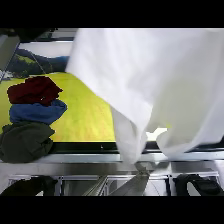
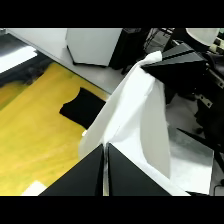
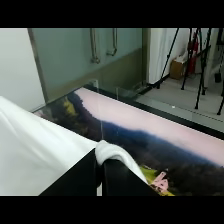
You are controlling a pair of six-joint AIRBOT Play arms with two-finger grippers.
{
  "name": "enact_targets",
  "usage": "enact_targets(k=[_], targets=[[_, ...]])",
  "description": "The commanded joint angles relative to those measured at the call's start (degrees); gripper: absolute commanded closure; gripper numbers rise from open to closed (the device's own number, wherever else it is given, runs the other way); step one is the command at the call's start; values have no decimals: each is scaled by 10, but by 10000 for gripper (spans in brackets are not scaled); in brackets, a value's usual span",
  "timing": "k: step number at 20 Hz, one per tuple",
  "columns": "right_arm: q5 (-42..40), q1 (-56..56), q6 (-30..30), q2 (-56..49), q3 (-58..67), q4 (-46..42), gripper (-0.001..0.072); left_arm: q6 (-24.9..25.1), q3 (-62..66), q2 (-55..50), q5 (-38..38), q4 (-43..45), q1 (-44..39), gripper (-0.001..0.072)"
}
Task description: Fold the shirts.
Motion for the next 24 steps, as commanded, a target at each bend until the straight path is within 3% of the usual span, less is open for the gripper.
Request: enact_targets(k=[1, 6, 8, 9, 10, 11, 12, 14, 15, 17, 20, 22, 24], targets=[[45, 1, 7, -87, 13, -1, 696, -12, -40, -25, -20, 30, 18, 683], [67, 1, 5, -341, 13, -4, 695, 2, -155, -168, -23, 28, 105, 683], [31, 1, 0, -448, 13, -3, 691, 28, -179, -237, -19, 29, 151, 685], [2, -2, 0, -493, 14, 3, 590, 28, -179, -271, -18, 28, 175, 616], [-14, -9, 0, -524, 16, 19, 363, 27, -169, -303, -22, 27, 201, 335], [-17, -18, 0, -544, 20, 39, 213, 27, -154, -328, -34, 24, 226, 100], [-16, -29, 0, -550, 21, 48, 198, 25, -132, -352, -57, 25, 251, -5], [11, -51, 0, -543, 21, 45, 213, 24, -99, -383, -127, 25, 288, -7], [45, -67, 0, -538, 21, 40, 269, 25, -95, -393, -164, 26, 298, -6], [129, -101, 9, -529, 21, 12, 292, 25, -130, -394, -194, 32, 303, -6], [270, -158, 44, -524, 5, -26, 299, 42, -220, -391, -165, 45, 282, 11], [316, -191, 48, -514, -34, -26, 488, 61, -271, -395, -106, 43, 254, 11], [323, -216, 48, -496, -82, -26, 489, 74, -293, -410, -50, 40, 219, 11]])
